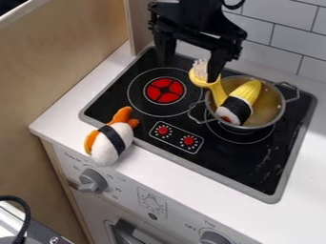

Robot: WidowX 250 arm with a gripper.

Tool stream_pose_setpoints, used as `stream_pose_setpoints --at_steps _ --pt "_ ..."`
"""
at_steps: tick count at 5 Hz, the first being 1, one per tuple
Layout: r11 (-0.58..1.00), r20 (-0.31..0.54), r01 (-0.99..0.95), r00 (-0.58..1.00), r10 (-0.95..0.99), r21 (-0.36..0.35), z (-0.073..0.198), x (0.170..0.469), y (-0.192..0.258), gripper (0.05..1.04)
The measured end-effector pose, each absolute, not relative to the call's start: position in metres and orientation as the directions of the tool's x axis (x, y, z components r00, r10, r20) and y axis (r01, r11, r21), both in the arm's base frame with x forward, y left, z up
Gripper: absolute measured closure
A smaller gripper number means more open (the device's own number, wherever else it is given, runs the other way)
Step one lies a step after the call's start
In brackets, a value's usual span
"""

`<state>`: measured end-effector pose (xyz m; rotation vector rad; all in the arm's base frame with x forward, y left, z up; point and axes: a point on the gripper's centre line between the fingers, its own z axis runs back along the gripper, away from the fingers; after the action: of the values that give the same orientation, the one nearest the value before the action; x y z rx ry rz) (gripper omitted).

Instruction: Put the object to the left burner

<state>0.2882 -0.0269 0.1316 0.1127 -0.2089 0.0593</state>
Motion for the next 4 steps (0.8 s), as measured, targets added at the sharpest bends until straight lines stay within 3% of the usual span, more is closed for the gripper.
stream_pose_setpoints --at_steps 3,4 --pt "0.985 0.161 -0.103 0.984 0.080 0.136 0.123 0.302 -0.050 0.086" --pt "0.988 0.166 -0.114 0.982 0.096 0.105 0.122 0.304 -0.057 0.086"
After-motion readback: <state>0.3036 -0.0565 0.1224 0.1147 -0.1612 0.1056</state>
